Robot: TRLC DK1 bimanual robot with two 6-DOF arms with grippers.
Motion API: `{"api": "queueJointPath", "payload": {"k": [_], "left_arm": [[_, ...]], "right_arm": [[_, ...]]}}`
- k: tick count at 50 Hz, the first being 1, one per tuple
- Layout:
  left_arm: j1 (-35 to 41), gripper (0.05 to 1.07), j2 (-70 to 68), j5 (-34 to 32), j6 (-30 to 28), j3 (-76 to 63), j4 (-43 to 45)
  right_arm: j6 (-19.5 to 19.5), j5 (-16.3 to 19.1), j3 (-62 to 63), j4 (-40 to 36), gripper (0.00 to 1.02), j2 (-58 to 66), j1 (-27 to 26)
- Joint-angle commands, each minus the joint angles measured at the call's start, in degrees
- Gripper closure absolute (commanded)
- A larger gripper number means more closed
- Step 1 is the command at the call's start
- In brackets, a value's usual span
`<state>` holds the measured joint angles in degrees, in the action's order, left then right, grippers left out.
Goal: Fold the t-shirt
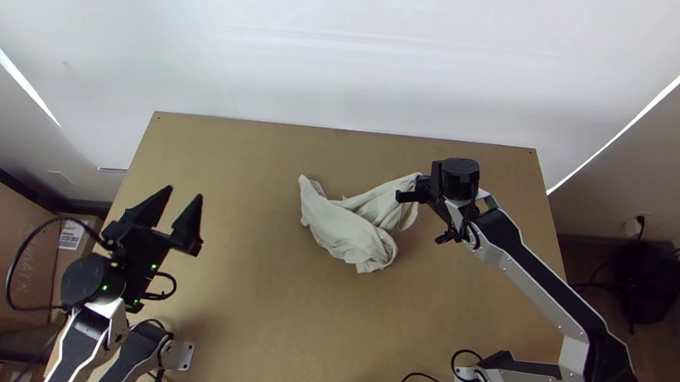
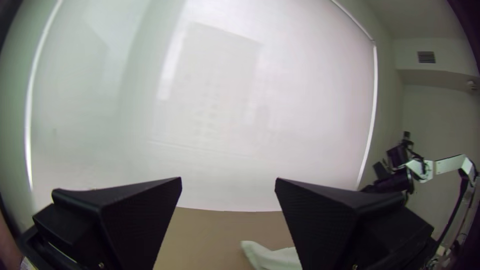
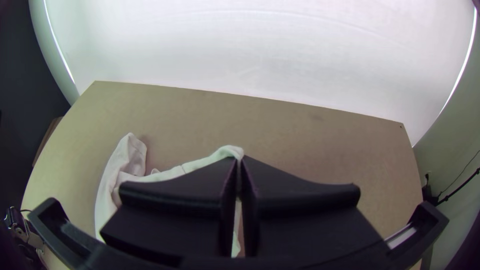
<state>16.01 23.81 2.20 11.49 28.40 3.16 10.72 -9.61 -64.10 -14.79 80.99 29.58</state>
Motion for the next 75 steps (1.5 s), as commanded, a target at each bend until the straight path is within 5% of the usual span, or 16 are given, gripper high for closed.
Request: {"api": "queueJointPath", "payload": {"k": [1, 31, 64, 70, 75], "left_arm": [[6.7, 0.10, 6.0, 0.3, -3.0, 6.2, -1.0], [35.7, 0.10, 44.2, 3.3, -0.4, 29.9, -21.9], [42.3, 0.11, 70.6, 6.5, -11.4, 36.1, -2.3], [42.2, 0.39, 72.2, 8.7, -11.7, 36.0, 0.9], [42.0, 0.80, 73.2, 11.4, -11.9, 35.8, 5.0]], "right_arm": [[1.6, 0.0, -0.4, 1.1, 1.00, -1.6, 0.9], [2.9, 0.0, -4.2, 2.5, 1.00, -1.3, 1.1], [4.8, -0.1, -4.5, 2.7, 1.00, -3.0, 1.2], [4.8, -0.1, -4.2, 2.7, 1.00, -3.7, 1.3], [4.8, -0.1, -3.6, 2.7, 1.00, -4.4, 1.2]]}}
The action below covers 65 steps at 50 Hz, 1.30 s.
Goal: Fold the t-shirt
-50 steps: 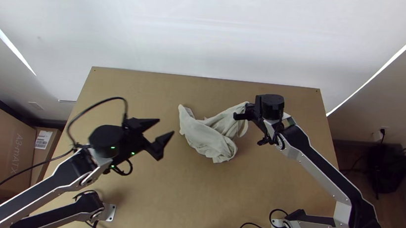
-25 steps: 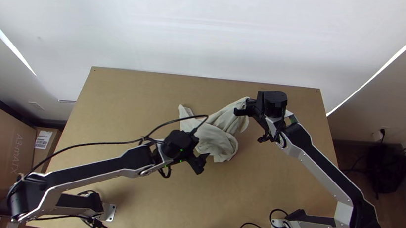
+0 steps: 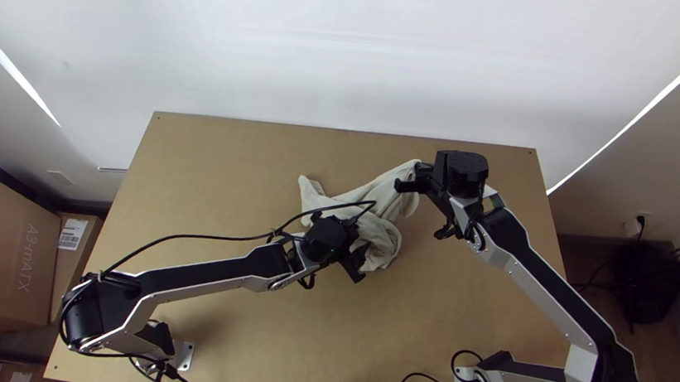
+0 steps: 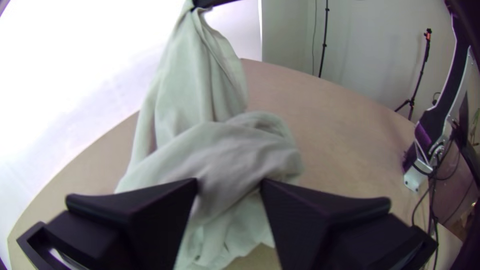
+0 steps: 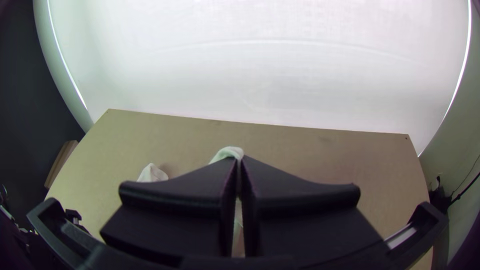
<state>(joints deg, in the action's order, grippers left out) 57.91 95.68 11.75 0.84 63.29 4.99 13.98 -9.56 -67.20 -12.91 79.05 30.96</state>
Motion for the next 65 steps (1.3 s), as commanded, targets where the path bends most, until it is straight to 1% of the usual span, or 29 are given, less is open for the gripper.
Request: {"api": "queueJointPath", "payload": {"k": [1, 2, 3, 7, 13, 26, 32, 36, 43, 49, 50, 51, 53, 56, 57, 58, 61, 65], "left_arm": [[0.0, 0.87, 1.4, 2.2, -1.5, 0.7, 3.7], [0.0, 0.98, 1.5, 3.1, -1.9, 0.5, 4.9], [0.0, 1.05, 1.7, 3.9, -2.4, 0.4, 6.2], [-0.3, 1.04, 1.4, 4.8, -3.0, 0.7, 6.8], [-2.7, 1.05, -1.5, 4.8, -3.0, 2.8, 4.8], [-11.9, 1.05, -12.9, 5.2, -2.7, 4.7, 1.0], [-15.4, 1.05, -18.1, 6.0, -2.5, 4.3, 0.2], [-17.5, 1.05, -21.9, 6.1, -1.5, 3.9, 0.0], [-18.6, 1.05, -28.7, 6.1, -1.0, 1.9, -0.2], [-19.0, 1.04, -33.5, 6.4, -0.9, -0.9, -1.0], [-19.2, 1.02, -34.2, 6.4, -0.8, -1.6, -1.1], [-19.4, 0.94, -34.9, 6.4, -0.4, -2.5, -1.4], [-19.9, 0.69, -36.4, 6.4, 0.7, -4.2, -3.0], [-20.3, 0.21, -37.7, 6.2, 1.6, -6.7, -5.3], [-20.6, 0.12, -37.8, 6.0, 2.0, -7.1, -6.2], [-21.3, 0.10, -37.8, 5.9, 2.6, -7.6, -7.5], [-21.9, 0.10, -38.1, 5.4, 4.9, -8.7, -10.9], [-23.0, 0.10, -39.3, 5.2, 6.0, -11.6, -11.1]], "right_arm": [[1.5, 0.0, -0.3, 0.8, 1.00, -2.6, -0.2], [1.5, -0.1, -0.1, 0.8, 1.00, -2.8, -0.2], [1.5, -0.1, 0.1, 0.8, 1.00, -3.0, -0.2], [1.5, -0.1, 0.5, 0.8, 1.00, -3.6, -0.6], [1.5, 0.0, 0.8, 0.8, 1.00, -4.3, -2.2], [1.3, -0.1, 0.3, 0.0, 1.00, -7.0, -5.8], [1.4, -0.1, 0.7, 0.2, 1.00, -9.2, -9.1], [0.8, -0.1, 1.0, 0.4, 1.00, -11.4, -10.4], [0.3, -0.1, 0.7, 0.9, 1.00, -16.3, -10.7], [0.3, -0.1, 2.0, 4.0, 1.00, -20.4, -10.8], [0.3, -0.1, 2.2, 4.1, 1.00, -20.6, -10.8], [0.3, -0.1, 2.3, 4.1, 1.00, -20.6, -10.8], [0.3, -0.1, 2.8, 3.9, 1.00, -20.6, -10.7], [0.3, -0.1, 3.4, 4.0, 1.00, -20.7, -10.6], [0.3, -0.1, 3.4, 3.9, 1.00, -20.6, -10.4], [0.3, -0.1, 3.6, 3.9, 1.00, -20.5, -10.3], [0.3, -0.1, 3.6, 3.7, 1.00, -20.4, -10.0], [0.3, -0.1, 3.6, 3.4, 1.00, -19.8, -10.0]]}}
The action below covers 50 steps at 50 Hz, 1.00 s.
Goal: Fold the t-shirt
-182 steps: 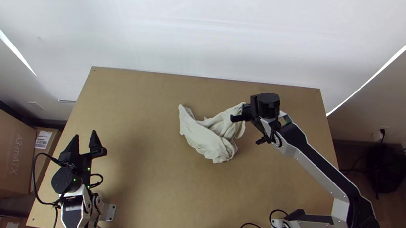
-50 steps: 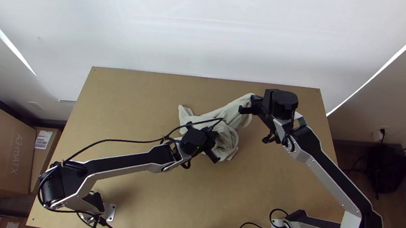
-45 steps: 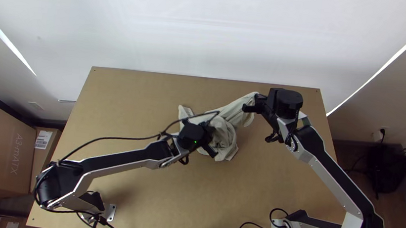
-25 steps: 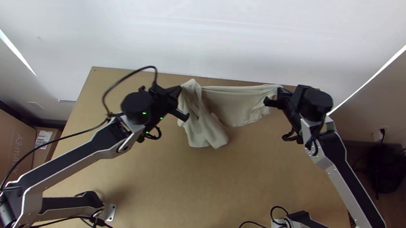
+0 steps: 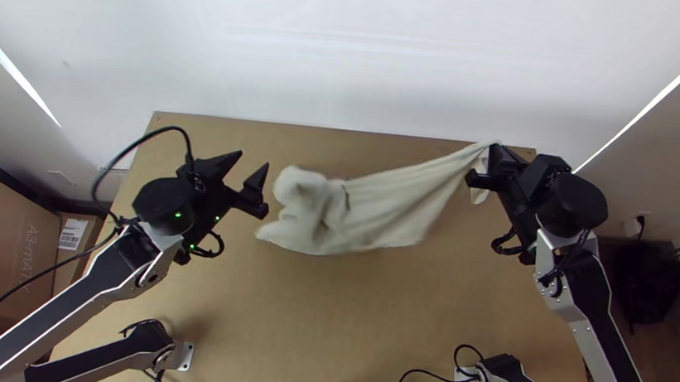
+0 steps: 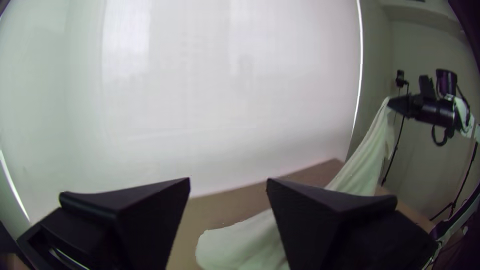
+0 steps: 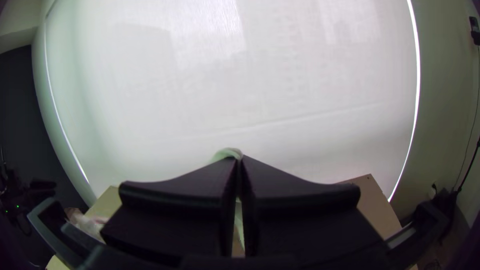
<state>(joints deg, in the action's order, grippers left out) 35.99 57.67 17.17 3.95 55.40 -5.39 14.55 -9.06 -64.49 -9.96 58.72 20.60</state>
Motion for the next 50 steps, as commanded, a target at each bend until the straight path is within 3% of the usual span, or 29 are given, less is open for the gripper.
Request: {"api": "queueJointPath", "payload": {"k": [1, 8, 24, 36, 42, 50], "left_arm": [[-1.3, 0.10, -1.5, -0.2, 3.0, -4.3, -0.7], [-1.9, 0.10, -2.5, -0.7, 6.2, -5.7, -4.4], [-0.3, 0.11, 2.4, -10.1, 10.9, -4.3, -10.3], [-4.4, 0.11, 15.1, -18.4, 12.2, 4.4, -10.4], [-5.3, 0.11, 22.7, -19.4, 12.1, 9.5, -11.0], [-8.1, 0.12, 32.0, -24.8, 12.0, 12.3, -11.0]], "right_arm": [[-0.2, -0.6, 0.9, 0.3, 1.00, 0.6, 0.3], [-1.1, -0.6, 0.9, -0.8, 1.00, 1.0, 0.2], [-2.9, -0.6, 1.2, -5.0, 1.00, 0.6, 1.1], [-3.6, -0.5, 1.6, -18.5, 1.00, -5.8, 7.9], [-4.1, -0.5, 2.8, -22.6, 1.00, -10.0, 13.6], [-4.4, -0.5, 3.2, -25.5, 1.00, -11.5, 15.8]]}}
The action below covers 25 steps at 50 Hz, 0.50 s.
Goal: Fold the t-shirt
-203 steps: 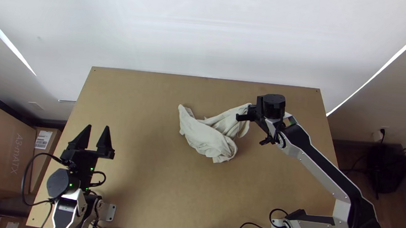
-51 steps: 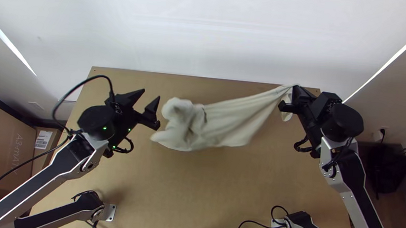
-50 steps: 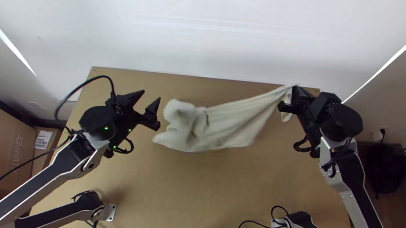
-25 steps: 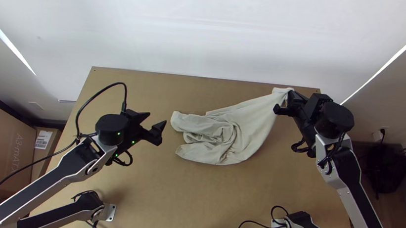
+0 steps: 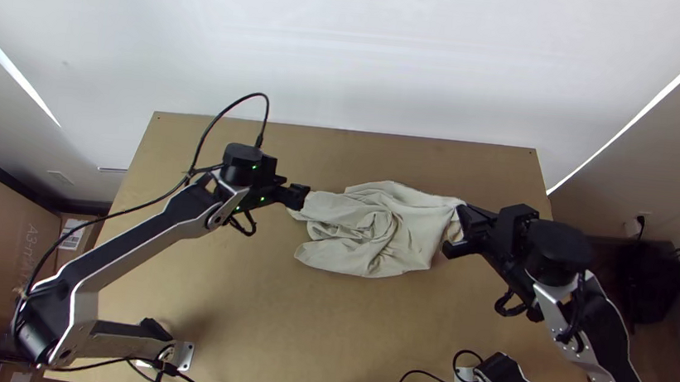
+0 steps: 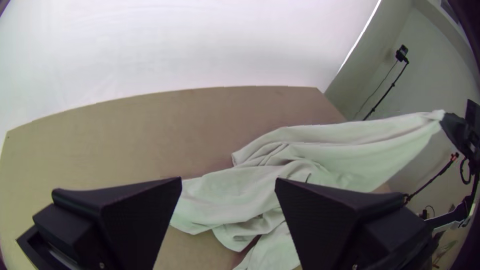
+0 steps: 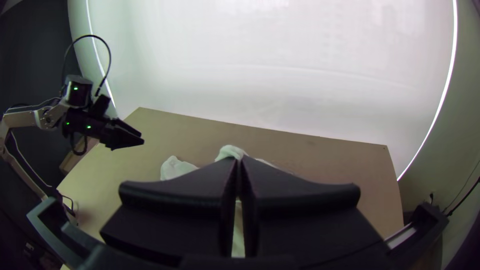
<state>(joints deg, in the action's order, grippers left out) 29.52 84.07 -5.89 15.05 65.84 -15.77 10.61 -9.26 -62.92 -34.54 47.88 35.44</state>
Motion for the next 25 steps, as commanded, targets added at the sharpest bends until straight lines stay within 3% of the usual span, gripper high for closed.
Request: {"api": "queueJointPath", "payload": {"k": [1, 6, 25], "left_arm": [[-1.9, 0.15, 6.8, -1.8, 0.9, 2.0, -0.6], [-3.5, 0.46, 11.4, -1.1, 2.2, 2.4, 1.5], [-5.7, 0.47, 21.3, 2.1, -0.8, 5.5, 3.0]], "right_arm": [[-0.6, -0.3, 1.7, -0.9, 1.00, -0.7, 0.9], [-0.6, -0.3, 1.6, -0.9, 1.00, -0.5, 0.9], [-0.6, -0.3, 1.7, -0.6, 1.00, -0.2, 0.4]]}}
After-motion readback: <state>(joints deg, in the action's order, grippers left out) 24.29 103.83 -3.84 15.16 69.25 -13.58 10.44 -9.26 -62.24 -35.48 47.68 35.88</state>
